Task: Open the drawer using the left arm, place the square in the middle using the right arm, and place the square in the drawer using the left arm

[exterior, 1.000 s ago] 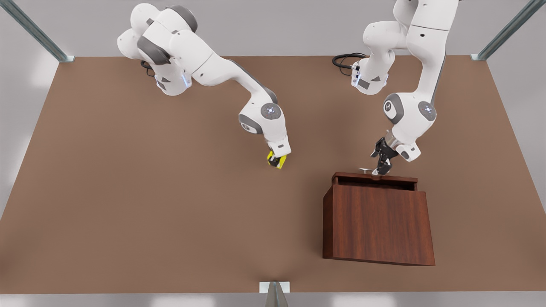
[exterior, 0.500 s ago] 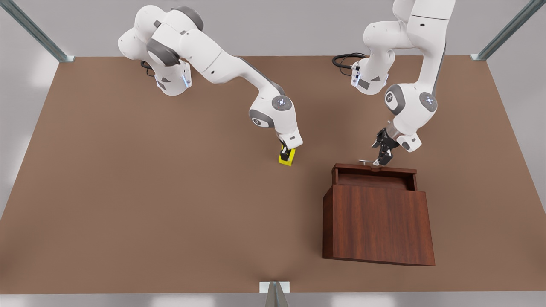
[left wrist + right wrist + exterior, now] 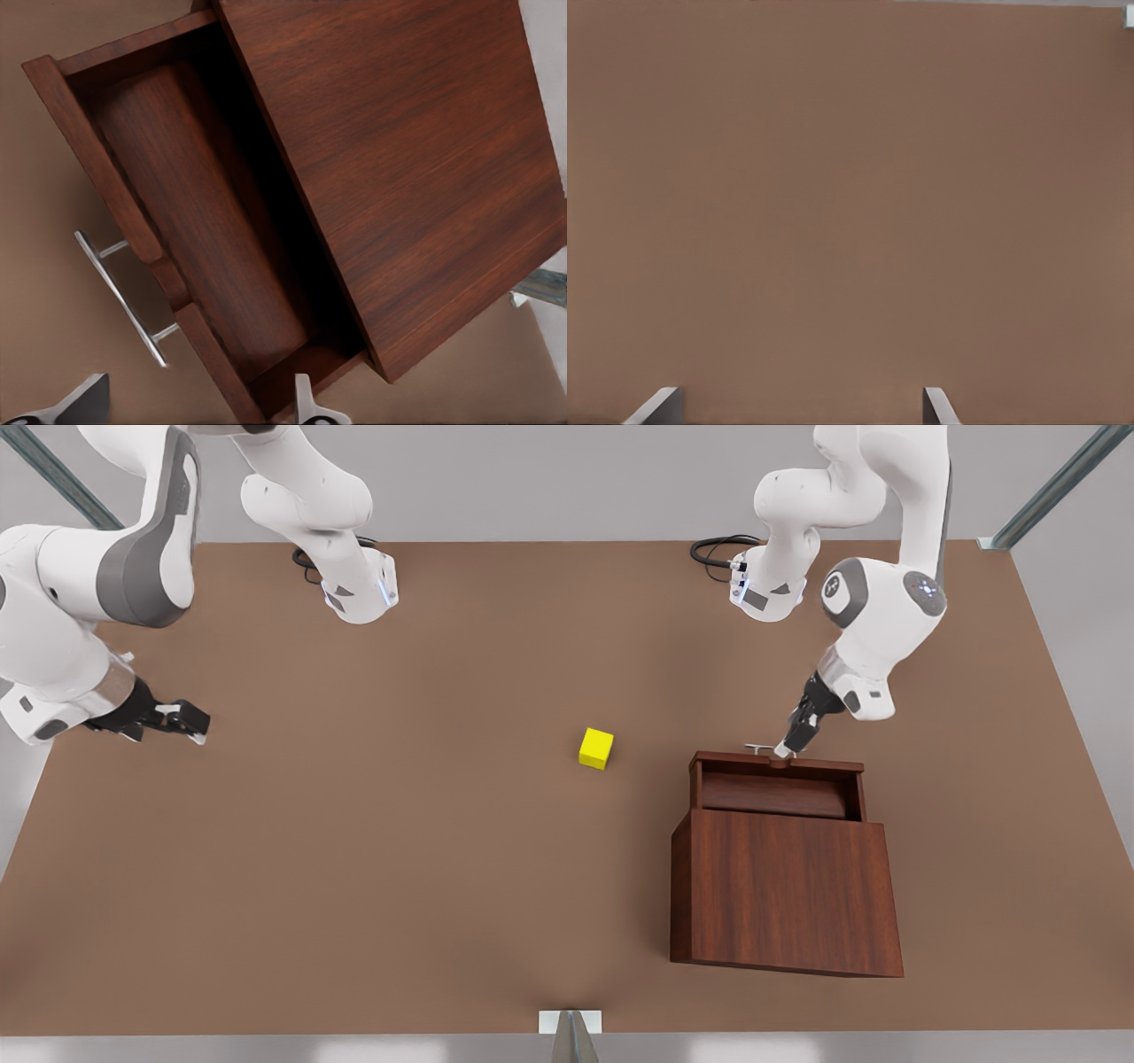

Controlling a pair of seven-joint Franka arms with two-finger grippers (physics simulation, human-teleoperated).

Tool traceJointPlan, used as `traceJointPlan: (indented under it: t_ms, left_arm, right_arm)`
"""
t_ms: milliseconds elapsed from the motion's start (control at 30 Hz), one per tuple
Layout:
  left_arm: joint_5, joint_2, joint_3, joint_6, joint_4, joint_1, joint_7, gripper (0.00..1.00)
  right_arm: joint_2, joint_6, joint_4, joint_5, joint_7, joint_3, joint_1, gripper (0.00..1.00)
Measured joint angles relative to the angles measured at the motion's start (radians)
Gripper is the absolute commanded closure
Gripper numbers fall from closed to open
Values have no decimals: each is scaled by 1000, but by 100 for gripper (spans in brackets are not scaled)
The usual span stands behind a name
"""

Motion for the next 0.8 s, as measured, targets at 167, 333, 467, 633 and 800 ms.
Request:
traceJointPlan:
  t_ms: [167,333,467,633,800]
  left_arm:
    - [235,278,-23,-204,370,-169,27,0]
    - [327,455,-26,-283,533,-397,389,0]
    - [347,535,-26,-259,533,-500,443,0]
    - [351,647,-26,-159,553,-569,403,0]
    - [356,695,-13,-147,547,-570,404,0]
  right_arm:
    - [60,-13,86,34,13,10,25,0]
    - [94,-15,120,41,12,14,47,0]
    - [88,-21,123,44,10,10,33,0]
    - [94,-21,137,68,12,12,40,0]
    - [92,-19,137,79,13,6,31,0]
